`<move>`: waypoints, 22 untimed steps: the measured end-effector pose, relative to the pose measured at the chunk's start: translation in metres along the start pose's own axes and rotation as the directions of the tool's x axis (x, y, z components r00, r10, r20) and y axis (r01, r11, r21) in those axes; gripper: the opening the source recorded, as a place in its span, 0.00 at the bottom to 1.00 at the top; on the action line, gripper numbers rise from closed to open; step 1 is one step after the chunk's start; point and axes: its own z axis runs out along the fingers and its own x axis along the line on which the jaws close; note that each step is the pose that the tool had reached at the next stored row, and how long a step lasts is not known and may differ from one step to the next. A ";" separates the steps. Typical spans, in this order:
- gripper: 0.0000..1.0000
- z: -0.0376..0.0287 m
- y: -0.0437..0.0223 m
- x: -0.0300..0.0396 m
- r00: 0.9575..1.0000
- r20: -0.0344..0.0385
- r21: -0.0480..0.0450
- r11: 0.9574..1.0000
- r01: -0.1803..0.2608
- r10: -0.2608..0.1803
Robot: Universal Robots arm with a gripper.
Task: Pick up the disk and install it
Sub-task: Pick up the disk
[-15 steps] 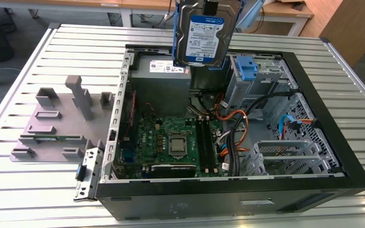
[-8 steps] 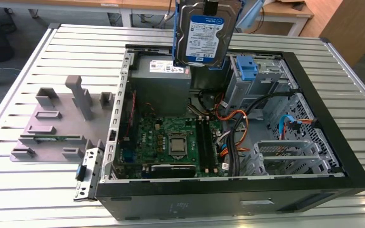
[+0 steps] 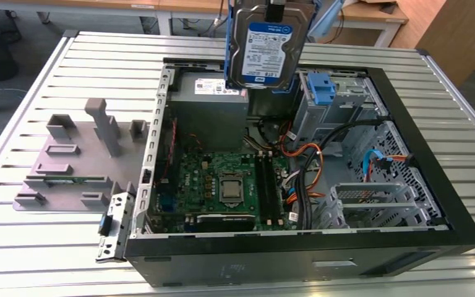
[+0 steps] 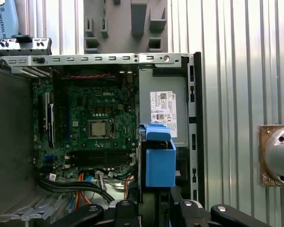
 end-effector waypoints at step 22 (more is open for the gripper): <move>0.35 -0.0005 -0.0005 0.0142 1.000 0.000 0.000 1.000 0.000 0.000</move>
